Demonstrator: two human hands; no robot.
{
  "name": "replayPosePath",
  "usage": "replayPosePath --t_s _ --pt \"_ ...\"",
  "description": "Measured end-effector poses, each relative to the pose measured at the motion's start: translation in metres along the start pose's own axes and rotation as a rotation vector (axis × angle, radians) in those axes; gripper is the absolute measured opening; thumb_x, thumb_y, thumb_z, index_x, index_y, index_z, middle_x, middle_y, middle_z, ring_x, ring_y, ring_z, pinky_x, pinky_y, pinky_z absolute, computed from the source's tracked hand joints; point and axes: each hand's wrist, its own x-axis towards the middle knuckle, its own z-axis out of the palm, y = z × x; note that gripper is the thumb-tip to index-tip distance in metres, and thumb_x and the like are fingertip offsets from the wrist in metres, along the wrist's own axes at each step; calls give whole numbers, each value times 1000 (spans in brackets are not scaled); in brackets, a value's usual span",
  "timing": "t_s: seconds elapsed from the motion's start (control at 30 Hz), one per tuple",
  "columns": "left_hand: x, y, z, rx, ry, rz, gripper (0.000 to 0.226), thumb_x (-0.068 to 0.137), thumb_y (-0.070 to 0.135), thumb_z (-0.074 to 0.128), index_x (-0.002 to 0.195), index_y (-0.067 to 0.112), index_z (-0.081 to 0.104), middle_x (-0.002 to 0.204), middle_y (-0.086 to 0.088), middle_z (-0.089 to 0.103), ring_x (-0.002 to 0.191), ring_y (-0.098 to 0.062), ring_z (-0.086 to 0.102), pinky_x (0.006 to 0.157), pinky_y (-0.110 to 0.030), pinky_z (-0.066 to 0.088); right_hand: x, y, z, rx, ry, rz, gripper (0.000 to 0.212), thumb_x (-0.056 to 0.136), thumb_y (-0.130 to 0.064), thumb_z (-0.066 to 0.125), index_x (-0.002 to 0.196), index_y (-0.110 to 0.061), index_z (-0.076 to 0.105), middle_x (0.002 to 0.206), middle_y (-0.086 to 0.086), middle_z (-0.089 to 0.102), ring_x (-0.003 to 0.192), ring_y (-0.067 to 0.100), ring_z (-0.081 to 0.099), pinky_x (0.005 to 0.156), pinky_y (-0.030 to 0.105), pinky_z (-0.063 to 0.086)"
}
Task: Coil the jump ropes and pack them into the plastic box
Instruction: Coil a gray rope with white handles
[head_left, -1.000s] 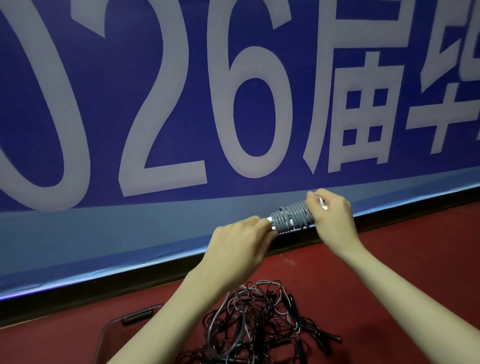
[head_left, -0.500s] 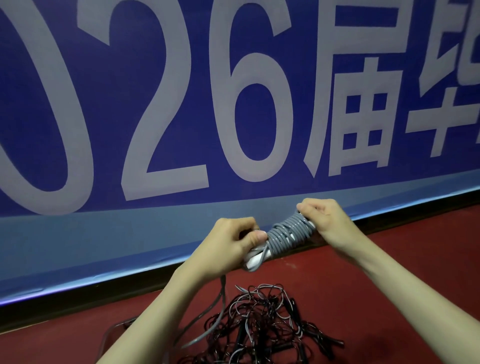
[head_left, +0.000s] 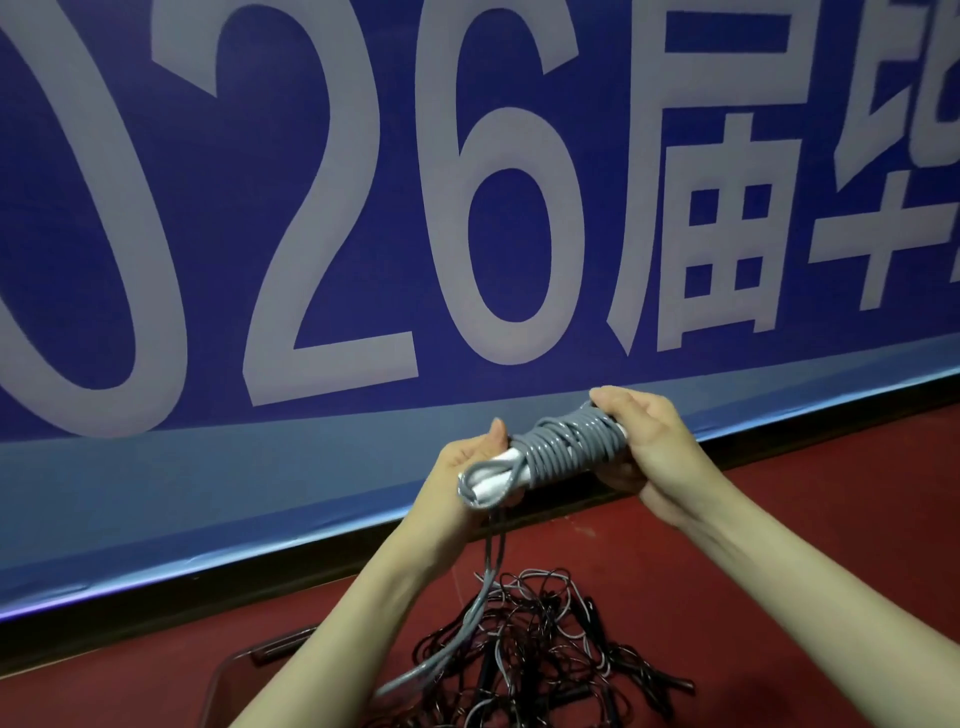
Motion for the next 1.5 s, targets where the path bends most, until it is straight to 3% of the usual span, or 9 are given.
replayPosePath --t_s 0.1,0.2,0.3,0.43,0.6,0.77,0.97,1.33,1.5 --pt "8 5 12 -213 27 -112 51 103 36 26 58 14 34 36 8 30 28 -2 25 32 -13 20 0 0 9 129 109 35 34 101 -17 43 68 -13 41 42 -3 36 30 6 22 35 15 12" --pt "7 -2 14 -220 66 -42 33 100 27 44 69 15 41 50 9 29 40 -4 23 39 -17 19 4 3 10 164 208 53 31 101 -16 44 70 -13 40 50 3 37 30 6 23 33 14 13" --pt "0 -14 16 30 85 8 29 103 29 40 79 14 48 54 10 28 48 -9 22 50 -31 15 11 12 4 179 304 57 29 101 -17 44 72 -13 39 58 7 34 29 6 23 32 13 14" --pt "-4 -19 23 395 73 24 24 102 23 36 94 6 50 60 4 38 56 -16 32 55 -34 28 16 25 -1 139 365 51 29 100 -17 43 72 -17 36 66 10 30 32 7 20 32 16 15" --pt "-10 -21 27 681 -36 24 18 104 31 34 92 20 43 74 -3 55 63 -22 52 64 -39 45 22 29 -9 42 470 2 31 99 -16 44 70 -18 33 64 7 24 39 11 18 35 17 15" --pt "-12 -19 26 1046 -85 39 19 105 27 28 100 13 41 84 -8 56 68 -27 46 63 -40 40 27 34 -16 -153 543 -74 45 99 -18 45 60 -22 23 58 1 16 54 16 16 55 36 12" --pt "-20 -16 37 1403 -168 115 7 99 7 39 98 13 37 84 -7 49 67 -29 41 57 -36 29 28 35 -28 -611 578 -281 49 100 -15 46 57 -15 22 52 2 21 54 19 19 55 39 13" --pt "-15 12 23 1398 -84 285 23 103 45 28 90 27 31 97 -3 63 91 -35 56 62 -35 28 28 28 -48 -736 543 -321 48 99 -14 47 57 -13 24 52 3 24 55 19 21 55 38 15" --pt "-15 14 10 1265 -39 379 26 101 45 35 97 25 51 91 7 62 87 -24 56 65 -33 40 26 28 -45 -747 438 -353 45 99 -12 48 59 -12 26 54 2 23 55 16 20 52 32 16"
